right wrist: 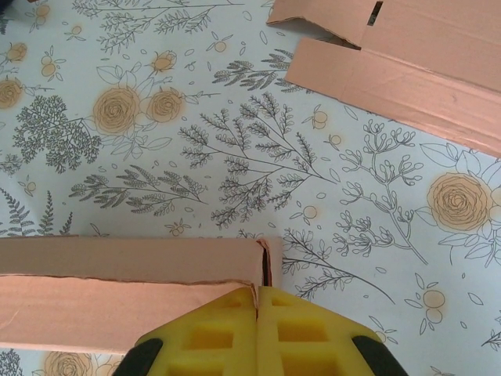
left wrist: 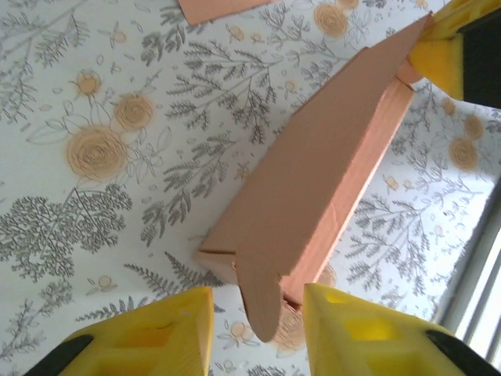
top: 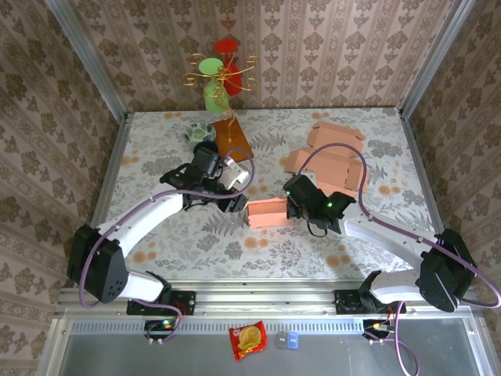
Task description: Fold the paper box
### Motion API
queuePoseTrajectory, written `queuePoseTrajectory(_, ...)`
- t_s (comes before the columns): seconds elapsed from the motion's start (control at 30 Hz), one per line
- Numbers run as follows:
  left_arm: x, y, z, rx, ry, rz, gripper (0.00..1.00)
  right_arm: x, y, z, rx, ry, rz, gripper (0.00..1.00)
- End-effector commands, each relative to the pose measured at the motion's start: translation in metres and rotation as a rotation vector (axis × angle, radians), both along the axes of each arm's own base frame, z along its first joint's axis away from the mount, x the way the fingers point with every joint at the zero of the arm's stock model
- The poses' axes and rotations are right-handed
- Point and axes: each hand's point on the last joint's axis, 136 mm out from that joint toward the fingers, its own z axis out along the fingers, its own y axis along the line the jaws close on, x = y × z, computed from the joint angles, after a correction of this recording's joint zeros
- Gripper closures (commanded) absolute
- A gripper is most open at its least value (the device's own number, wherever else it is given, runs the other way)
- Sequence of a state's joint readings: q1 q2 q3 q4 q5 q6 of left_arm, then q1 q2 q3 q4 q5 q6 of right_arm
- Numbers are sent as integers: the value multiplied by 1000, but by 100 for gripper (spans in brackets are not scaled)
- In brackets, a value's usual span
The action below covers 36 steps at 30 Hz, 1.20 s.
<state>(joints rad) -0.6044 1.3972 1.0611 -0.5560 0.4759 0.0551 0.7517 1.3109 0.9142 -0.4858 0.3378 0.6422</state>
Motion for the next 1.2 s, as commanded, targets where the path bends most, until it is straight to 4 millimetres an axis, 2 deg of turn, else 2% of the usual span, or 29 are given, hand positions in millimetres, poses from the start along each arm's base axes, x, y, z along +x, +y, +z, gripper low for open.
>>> queuePoseTrajectory(0.0, -16, 5, -3, 38, 82, -14, 65, 2, -3, 5, -17, -6, -36, 100)
queuePoseTrajectory(0.27, -19, -6, -9, 47, 87, -47, 65, 2, -3, 3, -20, 1, -36, 100)
queuePoseTrajectory(0.37, -15, -8, -11, 57, 74, -36, 65, 2, -3, 3, -20, 0, -35, 100)
queuePoseTrajectory(0.87, -5, -12, -16, 95, 57, -3, 84, 3, -2, 2, -16, 1, -38, 100)
queuePoseTrajectory(1.17, -4, -14, -20, 127, 84, 89, 89, 3, -2, 3, -9, 2, -56, 100)
